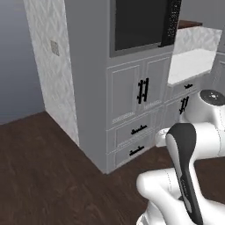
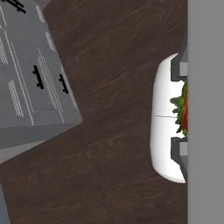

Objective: Take the strawberry from the fridge and place it on top of the pancake, located on the dining counter.

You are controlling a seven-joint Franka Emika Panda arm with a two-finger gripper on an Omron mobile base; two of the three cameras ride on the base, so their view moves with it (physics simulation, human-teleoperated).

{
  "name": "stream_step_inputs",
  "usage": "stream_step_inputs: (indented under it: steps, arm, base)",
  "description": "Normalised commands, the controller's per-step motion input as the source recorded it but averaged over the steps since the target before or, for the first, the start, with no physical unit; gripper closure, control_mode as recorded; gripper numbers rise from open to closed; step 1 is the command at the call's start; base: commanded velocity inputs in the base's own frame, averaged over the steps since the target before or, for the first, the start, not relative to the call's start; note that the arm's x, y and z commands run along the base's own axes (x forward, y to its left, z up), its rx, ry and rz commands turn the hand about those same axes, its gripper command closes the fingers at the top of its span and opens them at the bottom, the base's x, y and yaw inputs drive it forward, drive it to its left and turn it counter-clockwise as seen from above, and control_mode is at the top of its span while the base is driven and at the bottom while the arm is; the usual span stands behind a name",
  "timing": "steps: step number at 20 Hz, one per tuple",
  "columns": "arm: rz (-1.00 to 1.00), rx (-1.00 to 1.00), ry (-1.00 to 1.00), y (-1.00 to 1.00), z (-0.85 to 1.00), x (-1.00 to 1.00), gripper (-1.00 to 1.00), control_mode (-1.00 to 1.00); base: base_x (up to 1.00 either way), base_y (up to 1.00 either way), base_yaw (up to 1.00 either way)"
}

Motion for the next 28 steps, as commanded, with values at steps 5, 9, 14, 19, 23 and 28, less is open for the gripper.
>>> stream_step_inputs:
  steps: [5,9,14,19,23,28]
  arm:
    - [0.00,0.00,0.00,0.00,0.00,0.00,1.00,1.00]
    - [0.00,0.00,0.00,0.00,0.00,0.00,1.00,1.00]
    - [0.00,0.00,0.00,0.00,0.00,0.00,1.00,1.00]
    - [0.00,0.00,0.00,0.00,0.00,0.00,1.00,1.00]
    - [0.00,0.00,0.00,0.00,0.00,0.00,1.00,1.00]
    - [0.00,0.00,0.00,0.00,0.00,0.00,1.00,1.00]
  base:
    - [0.13,1.00,0.56]
    - [0.39,1.00,0.49]
    - [0.72,1.00,0.37]
    - [1.00,0.54,0.28]
    - [1.00,-0.02,0.26]
    - [1.00,-0.01,0.28]
